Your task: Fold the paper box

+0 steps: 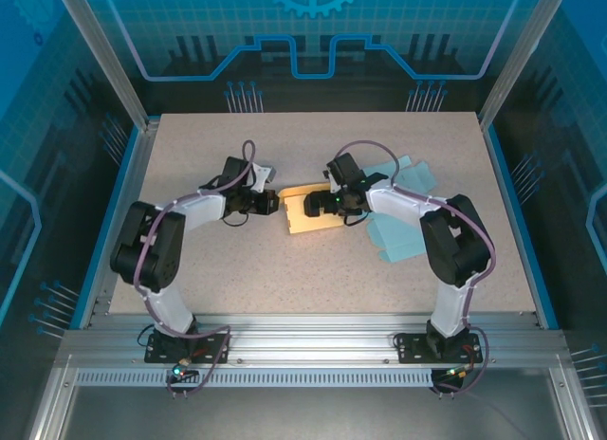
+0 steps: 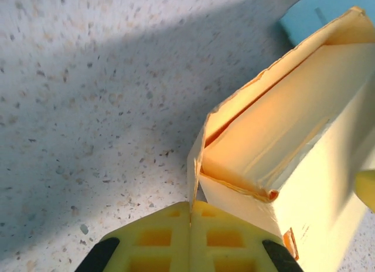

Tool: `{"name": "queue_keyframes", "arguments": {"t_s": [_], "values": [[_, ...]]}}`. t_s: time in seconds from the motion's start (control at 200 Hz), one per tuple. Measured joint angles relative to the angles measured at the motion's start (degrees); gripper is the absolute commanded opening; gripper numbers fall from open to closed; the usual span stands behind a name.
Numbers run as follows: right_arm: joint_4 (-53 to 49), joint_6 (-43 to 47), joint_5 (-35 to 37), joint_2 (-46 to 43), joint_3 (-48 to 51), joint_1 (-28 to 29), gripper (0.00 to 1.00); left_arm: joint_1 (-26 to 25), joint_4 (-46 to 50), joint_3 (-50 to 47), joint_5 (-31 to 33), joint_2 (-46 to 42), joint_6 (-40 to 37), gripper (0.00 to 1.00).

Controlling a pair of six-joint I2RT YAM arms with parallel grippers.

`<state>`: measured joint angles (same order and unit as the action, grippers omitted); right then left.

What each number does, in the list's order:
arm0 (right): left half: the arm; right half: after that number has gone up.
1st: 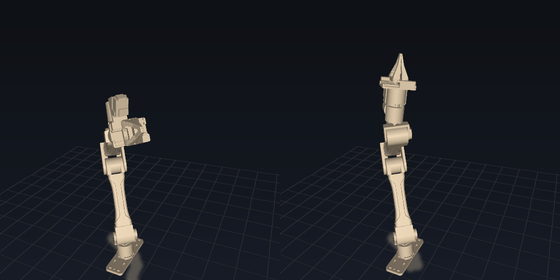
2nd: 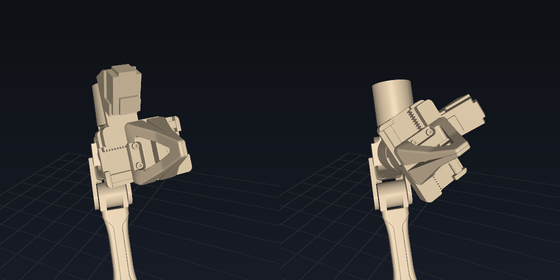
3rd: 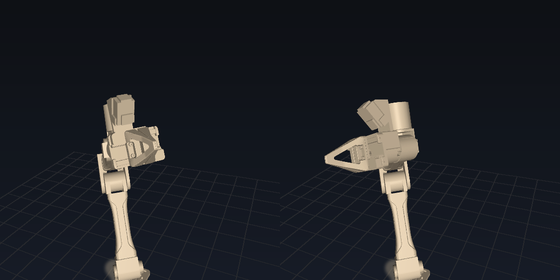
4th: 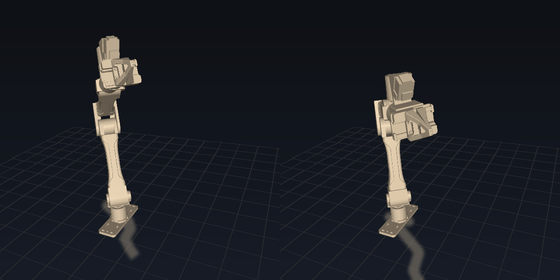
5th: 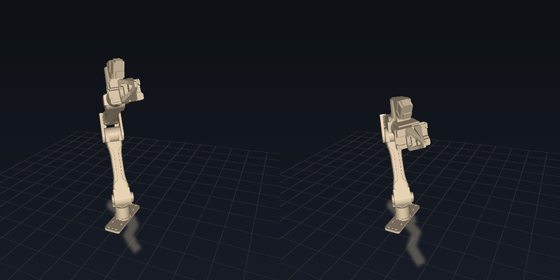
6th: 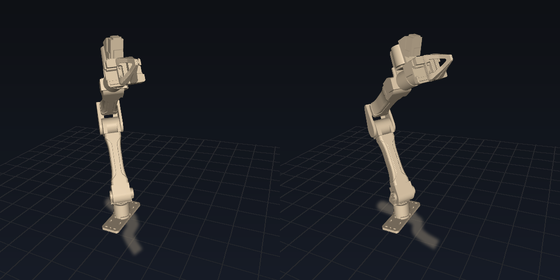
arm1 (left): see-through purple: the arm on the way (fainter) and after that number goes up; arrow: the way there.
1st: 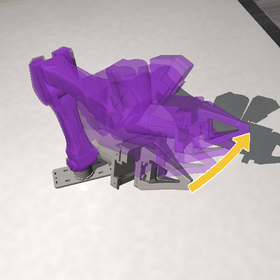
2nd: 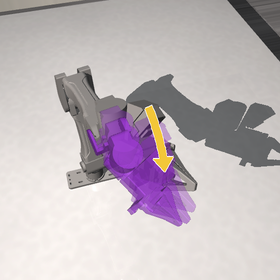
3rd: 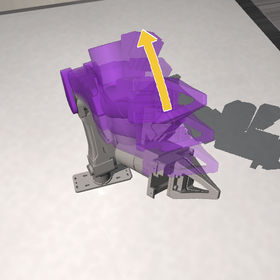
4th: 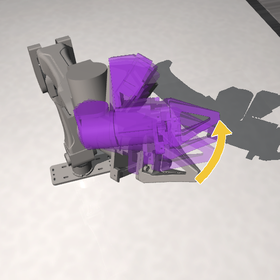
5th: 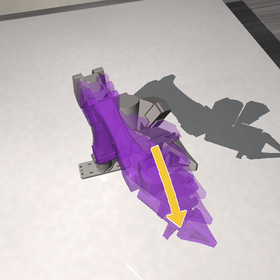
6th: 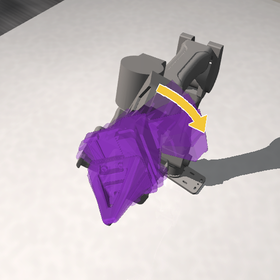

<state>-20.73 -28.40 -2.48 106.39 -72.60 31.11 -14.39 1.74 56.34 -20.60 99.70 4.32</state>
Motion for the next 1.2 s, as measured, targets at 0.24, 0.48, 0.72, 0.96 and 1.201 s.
{"name": "queue_keyframes", "arguments": {"t_s": [0.24,0.48,0.72,0.96,1.201], "values": [[1.84,1.31,-1.6,-10.56,4.85,-2.51,1.0,-2.43,-11.58,-5.4,2.36,-7.13,-6.1,0.0],[2.47,1.55,-2.03,-22.1,9.07,-3.17,1.0,-4.63,-21.86,-10.49,4.35,-9.57,-11.02,0.0],[4.09,1.49,-0.92,-24.63,16.57,-3.21,1.0,-5.27,-25.03,-11.89,5.42,-9.2,-11.78,0.0],[3.98,2.47,-0.9,-28.48,22.47,-3.06,1.0,-6.03,-23.85,-11.39,6.43,-7.52,-11.78,0.0],[4.17,4.5,-0.59,-28.46,22.8,-2.95,1.0,-6.14,-23.61,-11.39,6.51,-7.37,-11.78,0.0]]}}
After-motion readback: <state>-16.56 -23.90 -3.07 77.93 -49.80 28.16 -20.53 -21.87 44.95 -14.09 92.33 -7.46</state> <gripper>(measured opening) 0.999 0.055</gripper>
